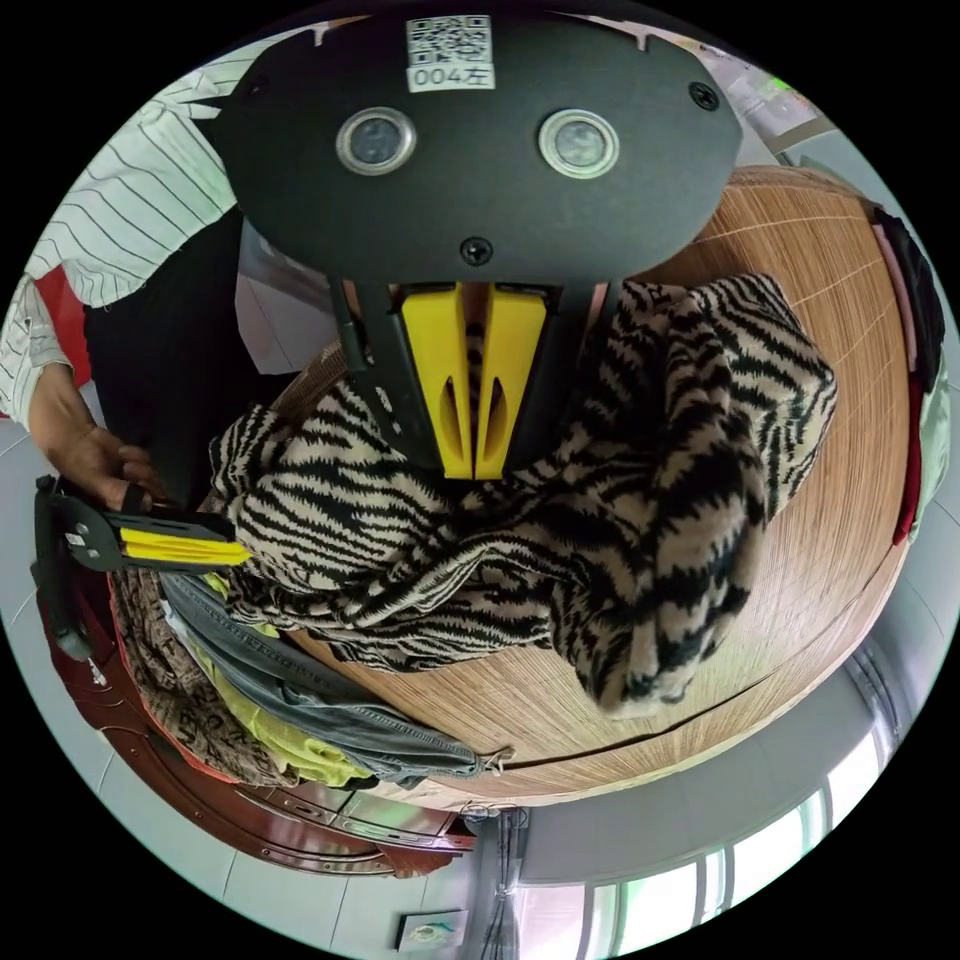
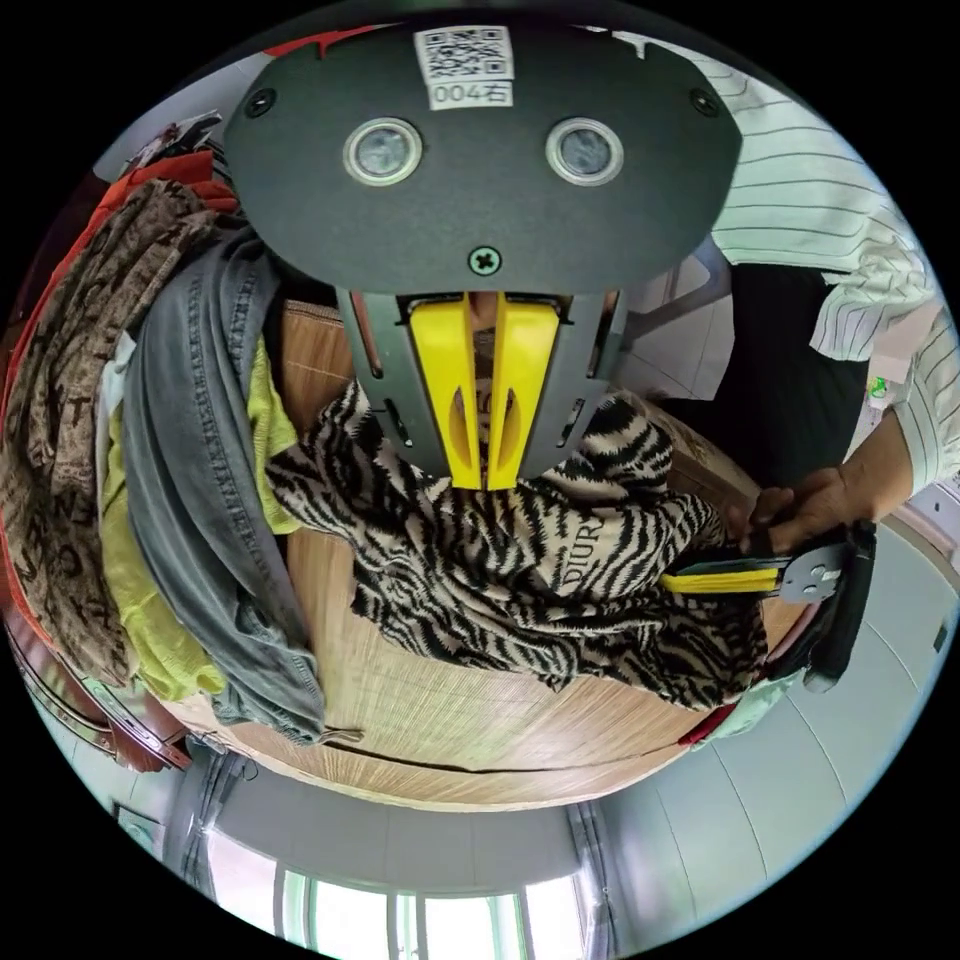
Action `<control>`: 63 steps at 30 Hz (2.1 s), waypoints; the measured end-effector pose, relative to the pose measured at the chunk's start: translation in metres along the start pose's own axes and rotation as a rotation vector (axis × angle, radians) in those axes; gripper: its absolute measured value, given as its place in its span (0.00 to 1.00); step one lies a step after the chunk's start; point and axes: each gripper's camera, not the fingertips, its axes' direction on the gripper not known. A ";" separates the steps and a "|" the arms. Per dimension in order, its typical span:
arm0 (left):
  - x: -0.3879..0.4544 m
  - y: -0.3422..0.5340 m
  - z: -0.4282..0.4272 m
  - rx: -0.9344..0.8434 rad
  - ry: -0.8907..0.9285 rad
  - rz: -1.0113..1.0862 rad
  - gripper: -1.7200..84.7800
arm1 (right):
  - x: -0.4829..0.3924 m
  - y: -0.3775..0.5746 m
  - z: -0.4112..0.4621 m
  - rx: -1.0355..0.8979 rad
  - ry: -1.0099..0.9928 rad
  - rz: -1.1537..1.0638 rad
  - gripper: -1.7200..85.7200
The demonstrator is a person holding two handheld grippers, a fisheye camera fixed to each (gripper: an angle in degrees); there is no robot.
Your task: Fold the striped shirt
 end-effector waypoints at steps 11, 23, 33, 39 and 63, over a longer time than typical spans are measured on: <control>-0.016 0.010 -0.028 0.076 0.206 -0.083 0.03 | 0.175 0.043 0.006 -0.011 -0.256 0.494 0.15; 0.023 0.027 -0.098 0.241 0.309 0.070 0.11 | 0.203 0.022 -0.005 -0.017 -0.291 0.448 0.02; 0.067 0.042 -0.143 0.343 0.272 0.133 0.16 | 0.149 -0.011 -0.099 0.105 -0.677 0.375 0.02; 0.049 0.069 -0.167 0.401 0.172 0.012 0.17 | 0.063 -0.031 -0.106 0.033 -0.711 0.245 0.01; -0.124 0.126 -0.175 0.382 0.349 -0.570 0.15 | -0.084 -0.080 -0.104 -0.157 -0.627 -0.074 0.03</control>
